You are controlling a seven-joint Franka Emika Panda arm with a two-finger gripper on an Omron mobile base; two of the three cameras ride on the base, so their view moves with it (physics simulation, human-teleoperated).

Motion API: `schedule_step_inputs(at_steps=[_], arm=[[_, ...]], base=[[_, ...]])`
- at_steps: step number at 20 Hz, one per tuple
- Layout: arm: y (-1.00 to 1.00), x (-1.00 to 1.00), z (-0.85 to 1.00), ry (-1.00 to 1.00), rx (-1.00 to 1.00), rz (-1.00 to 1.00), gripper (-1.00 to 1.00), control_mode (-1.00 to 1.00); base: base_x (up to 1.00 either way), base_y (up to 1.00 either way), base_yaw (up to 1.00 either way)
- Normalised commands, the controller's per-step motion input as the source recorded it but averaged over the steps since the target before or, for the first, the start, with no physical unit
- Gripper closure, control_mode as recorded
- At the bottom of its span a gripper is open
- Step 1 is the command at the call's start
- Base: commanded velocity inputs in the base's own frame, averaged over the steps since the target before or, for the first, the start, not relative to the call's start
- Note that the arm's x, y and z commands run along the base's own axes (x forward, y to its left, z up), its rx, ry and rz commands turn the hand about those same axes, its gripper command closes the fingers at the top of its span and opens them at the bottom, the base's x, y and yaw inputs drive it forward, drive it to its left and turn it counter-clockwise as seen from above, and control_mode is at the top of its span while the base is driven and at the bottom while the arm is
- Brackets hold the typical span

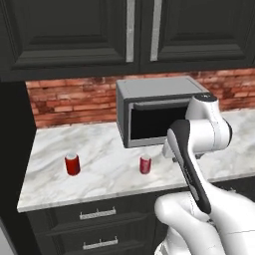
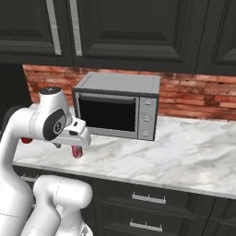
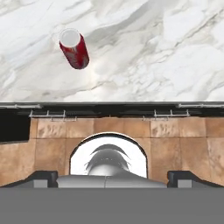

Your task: Four empty soda cans are scattered around the kitchen. Gather all the cans and cluster them next to the stove for recycling.

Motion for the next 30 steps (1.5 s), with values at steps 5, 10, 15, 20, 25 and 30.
schedule_step_inputs(at_steps=[5,10,15,20,25,30], arm=[[0.0,0.0,0.0,0.0,0.0,0.0,-1.0,1.0],[0.0,0.0,0.0,0.0,0.0,0.0,-1.0,1.0],[0.0,0.0,0.0,0.0,0.0,0.0,-1.0,1.0],[0.0,0.0,0.0,0.0,0.0,0.0,-1.0,1.0],[0.0,0.0,0.0,0.0,0.0,0.0,-1.0,1.0],[0.0,0.0,0.0,0.0,0.0,0.0,-1.0,1.0]], base=[[0.39,0.36,0.0],[0.14,0.62,0.0],[0.19,0.46,0.0],[0.36,0.21,0.0],[0.32,-0.04,0.0],[0.15,-0.24,-0.03]])
